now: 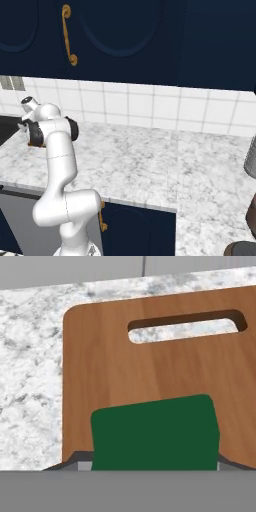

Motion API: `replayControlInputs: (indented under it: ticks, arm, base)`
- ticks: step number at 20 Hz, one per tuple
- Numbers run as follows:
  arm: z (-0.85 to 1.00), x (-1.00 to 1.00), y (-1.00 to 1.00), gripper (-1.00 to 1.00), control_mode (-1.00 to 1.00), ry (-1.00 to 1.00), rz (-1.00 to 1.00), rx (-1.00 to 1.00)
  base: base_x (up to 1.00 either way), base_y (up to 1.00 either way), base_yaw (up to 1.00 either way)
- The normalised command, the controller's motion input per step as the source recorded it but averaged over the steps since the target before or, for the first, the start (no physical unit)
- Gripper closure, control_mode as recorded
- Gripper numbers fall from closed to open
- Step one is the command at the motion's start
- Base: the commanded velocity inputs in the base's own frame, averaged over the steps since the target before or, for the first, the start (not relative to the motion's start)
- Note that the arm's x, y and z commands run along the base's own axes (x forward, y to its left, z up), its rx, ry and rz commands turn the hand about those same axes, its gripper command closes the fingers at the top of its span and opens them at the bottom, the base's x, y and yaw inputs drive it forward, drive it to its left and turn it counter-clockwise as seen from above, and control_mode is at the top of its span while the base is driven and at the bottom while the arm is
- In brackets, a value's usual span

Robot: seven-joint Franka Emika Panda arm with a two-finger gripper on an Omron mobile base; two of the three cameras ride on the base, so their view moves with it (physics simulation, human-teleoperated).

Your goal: Pick up the sponge from the counter and clean the cutting board by briefly scrubbing or pressing down on the cutting board. Once finished, release the sponge.

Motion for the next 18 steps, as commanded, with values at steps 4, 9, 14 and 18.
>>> replayControlInputs:
  ticks: [4, 9, 14, 18]
  arm:
    - [-0.41, 0.49, -0.21, 1.0, -1.0, 0.0, -0.02, 0.0]
    - [-0.59, -0.14, -0.68, 1.0, -1.0, 0.15, -0.08, 0.06]
    - [-0.62, -0.34, -0.74, 1.0, -1.0, -0.04, -0.03, 0.09]
    - [-0.56, -0.48, -0.06, 1.0, -1.0, -0.37, -0.06, 0.01]
  base:
    - [0.0, 0.0, 0.0]
    - [0.0, 0.0, 0.0]
    - [0.0, 0.0, 0.0]
    - [0.0, 0.0, 0.0]
